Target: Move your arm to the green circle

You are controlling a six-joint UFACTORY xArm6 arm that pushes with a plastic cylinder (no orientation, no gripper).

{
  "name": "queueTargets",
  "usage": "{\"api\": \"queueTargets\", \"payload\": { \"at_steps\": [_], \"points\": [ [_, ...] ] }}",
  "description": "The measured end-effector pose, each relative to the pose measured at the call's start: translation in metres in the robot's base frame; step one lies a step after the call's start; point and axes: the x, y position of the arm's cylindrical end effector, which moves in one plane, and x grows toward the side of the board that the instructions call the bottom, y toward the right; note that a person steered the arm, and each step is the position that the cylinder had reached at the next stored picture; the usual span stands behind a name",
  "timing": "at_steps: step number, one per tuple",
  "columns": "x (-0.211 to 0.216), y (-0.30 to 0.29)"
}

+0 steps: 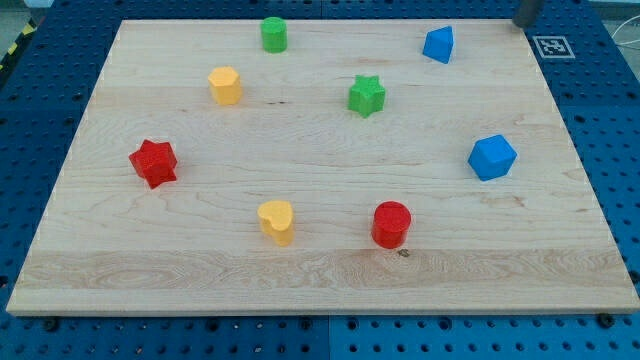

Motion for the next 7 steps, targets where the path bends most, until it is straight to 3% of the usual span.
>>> {"api": "queueTargets", "payload": {
  "at_steps": [4,5,7],
  "points": [
    [-0.002,-0.148],
    [0.014,-0.180],
    [0.037,-0.198]
  ]
}}
